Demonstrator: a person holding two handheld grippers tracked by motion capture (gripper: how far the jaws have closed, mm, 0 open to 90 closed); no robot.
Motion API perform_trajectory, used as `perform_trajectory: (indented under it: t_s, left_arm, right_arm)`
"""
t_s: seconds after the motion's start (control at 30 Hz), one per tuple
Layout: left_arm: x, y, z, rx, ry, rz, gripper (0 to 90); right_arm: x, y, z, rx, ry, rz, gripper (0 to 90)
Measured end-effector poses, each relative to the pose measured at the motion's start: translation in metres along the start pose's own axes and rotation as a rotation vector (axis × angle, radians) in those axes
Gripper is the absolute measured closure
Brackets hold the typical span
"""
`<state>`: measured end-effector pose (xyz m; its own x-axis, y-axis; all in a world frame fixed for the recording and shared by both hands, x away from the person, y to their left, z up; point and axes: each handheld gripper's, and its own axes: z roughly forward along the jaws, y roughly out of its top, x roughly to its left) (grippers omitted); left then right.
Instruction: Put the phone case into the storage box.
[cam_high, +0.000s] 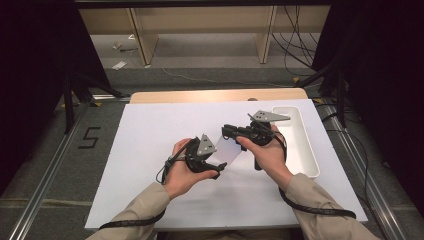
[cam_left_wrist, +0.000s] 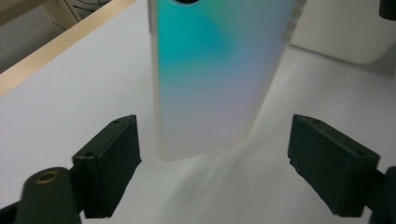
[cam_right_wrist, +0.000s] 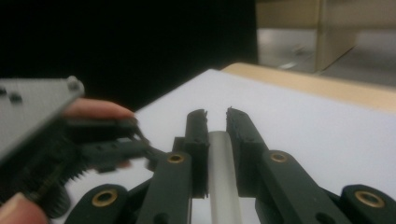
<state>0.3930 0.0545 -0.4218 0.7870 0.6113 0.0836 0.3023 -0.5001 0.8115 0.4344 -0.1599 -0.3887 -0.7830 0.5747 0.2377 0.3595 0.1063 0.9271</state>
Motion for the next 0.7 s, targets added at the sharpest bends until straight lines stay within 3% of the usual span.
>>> perform_trajectory:
  t_s: [0.07, 0.17, 0.37, 0.57, 0.7]
  left_arm:
    - [0.003, -0.001, -0.001, -0.001, 0.005, -0.017, 16.8]
    - [0.006, -0.003, -0.001, -0.007, -0.011, -0.032, 17.2]
    - [0.006, -0.005, 0.001, -0.026, -0.041, -0.032, 18.9]
    - [0.007, -0.007, 0.003, -0.032, -0.065, -0.042, 21.8]
    - [0.008, -0.008, 0.003, -0.039, -0.073, -0.045, 22.4]
  right_arm:
    - [-0.002, 0.004, -0.003, -0.008, 0.017, 0.01, 79.9]
    - [-0.005, 0.007, -0.007, 0.005, 0.004, -0.024, 79.9]
    - [-0.009, 0.011, -0.01, 0.061, 0.034, -0.085, 79.9]
    - [-0.009, 0.014, -0.01, 0.112, 0.109, -0.172, 79.9]
    - [-0.008, 0.015, -0.009, 0.125, 0.143, -0.193, 79.9]
